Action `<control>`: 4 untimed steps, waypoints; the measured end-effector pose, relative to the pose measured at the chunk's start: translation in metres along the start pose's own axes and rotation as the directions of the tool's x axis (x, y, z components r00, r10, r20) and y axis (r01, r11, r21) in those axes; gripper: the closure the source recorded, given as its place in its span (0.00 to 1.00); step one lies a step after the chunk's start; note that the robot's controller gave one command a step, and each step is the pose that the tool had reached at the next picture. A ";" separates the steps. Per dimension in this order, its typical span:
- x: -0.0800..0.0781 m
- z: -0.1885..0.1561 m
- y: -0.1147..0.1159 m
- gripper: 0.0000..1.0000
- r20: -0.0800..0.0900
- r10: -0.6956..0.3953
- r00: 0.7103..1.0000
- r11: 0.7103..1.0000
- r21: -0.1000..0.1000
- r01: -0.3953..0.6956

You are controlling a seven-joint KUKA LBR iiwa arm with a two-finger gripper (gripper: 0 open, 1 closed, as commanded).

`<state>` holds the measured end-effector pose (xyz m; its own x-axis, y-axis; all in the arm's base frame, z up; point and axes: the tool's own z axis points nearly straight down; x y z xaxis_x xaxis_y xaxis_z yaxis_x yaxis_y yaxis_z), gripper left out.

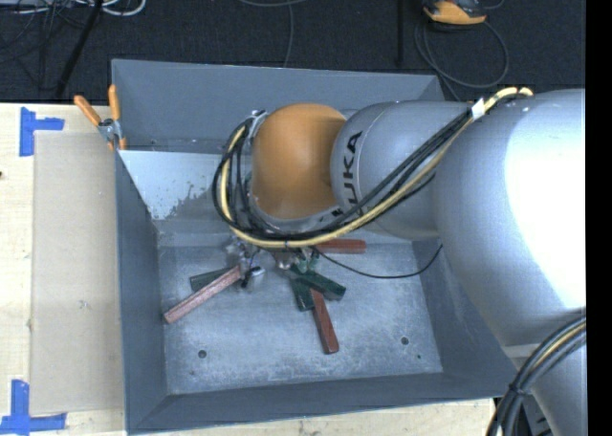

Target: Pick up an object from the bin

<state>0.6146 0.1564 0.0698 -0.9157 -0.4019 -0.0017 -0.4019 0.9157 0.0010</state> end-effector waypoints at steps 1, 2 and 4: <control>-0.015 0.000 0.018 1.00 0.001 -0.267 0.964 0.964 0.000 0.267; -0.021 0.000 0.033 1.00 0.000 -0.520 0.854 0.854 0.000 0.520; -0.014 -0.113 0.085 1.00 0.000 -0.524 0.852 0.852 -0.002 0.524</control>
Offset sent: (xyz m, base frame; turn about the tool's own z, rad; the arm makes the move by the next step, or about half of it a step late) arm 0.0059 0.0223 0.0002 -0.2740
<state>0.5928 0.2397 0.1827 -0.5694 -0.8221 -0.0021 -0.8221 0.5693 0.0020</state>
